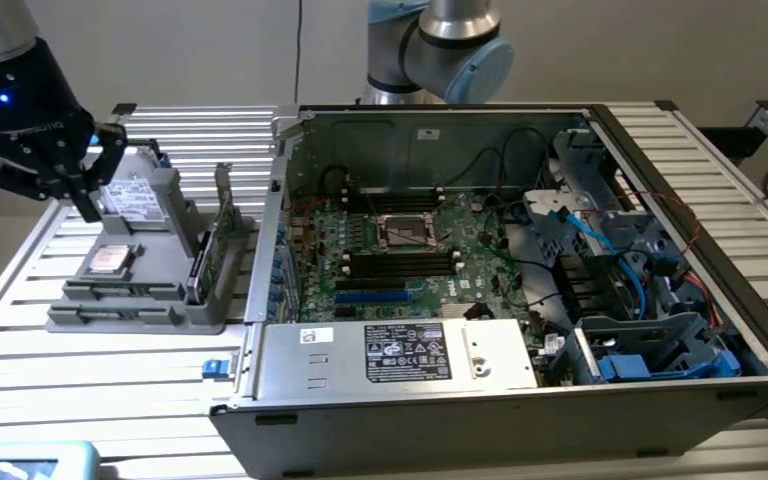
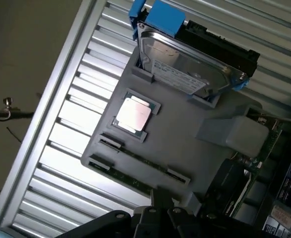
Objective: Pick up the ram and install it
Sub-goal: 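Pick up the ram and move it above insertion slot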
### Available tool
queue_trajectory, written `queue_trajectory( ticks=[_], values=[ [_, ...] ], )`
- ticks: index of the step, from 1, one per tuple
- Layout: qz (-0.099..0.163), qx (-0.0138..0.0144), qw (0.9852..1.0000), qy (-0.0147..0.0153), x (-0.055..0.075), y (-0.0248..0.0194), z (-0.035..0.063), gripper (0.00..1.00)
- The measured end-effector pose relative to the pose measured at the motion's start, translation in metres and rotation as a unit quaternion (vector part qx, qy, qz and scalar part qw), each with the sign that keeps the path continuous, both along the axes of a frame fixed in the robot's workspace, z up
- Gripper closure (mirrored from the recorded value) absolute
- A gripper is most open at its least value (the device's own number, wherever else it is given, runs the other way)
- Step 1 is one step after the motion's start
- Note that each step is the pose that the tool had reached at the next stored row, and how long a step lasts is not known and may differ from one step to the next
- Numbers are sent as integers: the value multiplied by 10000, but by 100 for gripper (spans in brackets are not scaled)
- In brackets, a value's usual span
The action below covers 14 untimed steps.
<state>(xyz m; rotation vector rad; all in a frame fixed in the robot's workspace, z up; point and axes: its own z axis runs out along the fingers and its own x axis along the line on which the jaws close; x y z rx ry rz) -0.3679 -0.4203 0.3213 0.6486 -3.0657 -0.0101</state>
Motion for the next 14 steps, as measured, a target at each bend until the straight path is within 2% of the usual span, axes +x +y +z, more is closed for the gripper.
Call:
queue_trajectory(
  ticks=[3, 7, 10, 14],
  values=[
    [277, 0, 9996, 0, 0, 0, -10, 89],
    [637, 0, 9980, 0, 0, 0, -19, 89],
    [906, 0, 9959, 0, 0, 0, -21, 89],
    [1275, 0, 9918, 0, 0, 0, -22, 89]
  ],
)
